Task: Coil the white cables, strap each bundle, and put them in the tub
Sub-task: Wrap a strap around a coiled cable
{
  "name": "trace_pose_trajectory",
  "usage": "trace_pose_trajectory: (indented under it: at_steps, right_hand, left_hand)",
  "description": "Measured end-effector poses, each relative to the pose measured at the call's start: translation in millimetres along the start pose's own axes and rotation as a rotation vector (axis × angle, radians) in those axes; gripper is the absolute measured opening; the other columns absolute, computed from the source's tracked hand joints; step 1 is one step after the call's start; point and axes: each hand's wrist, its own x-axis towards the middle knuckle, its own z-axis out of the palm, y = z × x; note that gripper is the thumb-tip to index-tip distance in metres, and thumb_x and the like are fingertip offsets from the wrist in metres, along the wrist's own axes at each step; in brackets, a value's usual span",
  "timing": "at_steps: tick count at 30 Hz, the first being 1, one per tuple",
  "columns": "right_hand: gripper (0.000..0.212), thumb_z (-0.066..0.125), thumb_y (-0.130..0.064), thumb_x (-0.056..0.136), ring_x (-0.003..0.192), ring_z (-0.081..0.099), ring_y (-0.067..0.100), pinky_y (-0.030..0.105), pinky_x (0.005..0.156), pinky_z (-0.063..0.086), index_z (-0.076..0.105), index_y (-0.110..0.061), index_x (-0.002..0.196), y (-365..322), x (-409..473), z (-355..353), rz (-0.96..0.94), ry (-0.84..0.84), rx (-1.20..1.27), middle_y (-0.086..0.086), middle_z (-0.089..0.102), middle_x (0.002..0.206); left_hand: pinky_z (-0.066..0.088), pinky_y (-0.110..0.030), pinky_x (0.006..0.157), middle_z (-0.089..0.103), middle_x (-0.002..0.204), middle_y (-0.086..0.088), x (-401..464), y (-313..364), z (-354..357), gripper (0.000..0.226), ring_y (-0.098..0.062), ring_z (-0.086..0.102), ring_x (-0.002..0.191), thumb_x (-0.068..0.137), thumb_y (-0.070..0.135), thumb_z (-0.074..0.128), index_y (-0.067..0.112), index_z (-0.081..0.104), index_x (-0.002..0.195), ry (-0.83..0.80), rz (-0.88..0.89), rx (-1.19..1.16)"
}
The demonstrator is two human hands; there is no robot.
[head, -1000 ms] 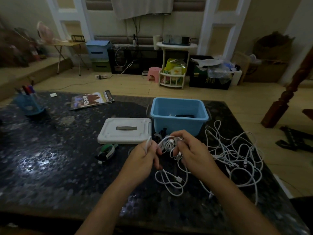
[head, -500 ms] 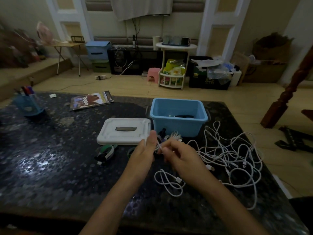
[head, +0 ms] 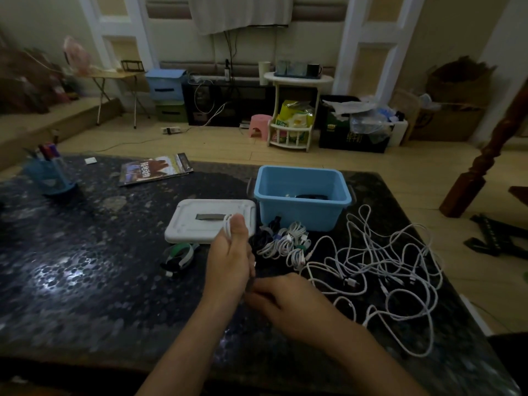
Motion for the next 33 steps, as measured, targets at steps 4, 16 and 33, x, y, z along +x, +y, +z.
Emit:
trace_pose_trajectory:
  at_steps: [4,16,33]
  right_hand:
    - [0.053,0.039,-0.058,0.101,0.079,0.065,0.021,0.034,0.071,0.047,0.065,-0.017,0.079,5,6,2,0.133,0.012,-0.102,0.003,0.069,0.079]
    - [0.016,0.062,-0.041,0.095,0.085,0.058,0.005,0.039,0.081,0.051,0.062,-0.033,0.081,53,-1,-36,0.192,0.124,-0.021,-0.011,0.061,0.087]
    - [0.03,0.054,-0.049,0.097,0.065,0.056,0.005,0.036,0.066,0.049,0.05,-0.039,0.07,58,0,-33,0.256,0.278,0.102,-0.009,0.058,0.066]
  left_hand:
    - [0.025,-0.023,0.037,0.029,0.052,0.003,0,5,-1,0.046,-0.014,0.027,0.038,0.098,0.054,0.037,0.013,0.045,0.079,-0.031,-0.06,-0.272]
    - [0.029,-0.02,0.036,0.056,0.058,-0.004,7,3,-19,0.061,-0.008,0.036,0.034,0.101,0.051,0.032,0.007,0.069,0.082,-0.215,-0.077,0.133]
    - [0.022,-0.021,0.038,0.031,0.052,0.007,-3,4,1,0.044,-0.007,0.026,0.041,0.089,0.06,0.039,0.02,0.041,0.07,-0.358,-0.151,0.02]
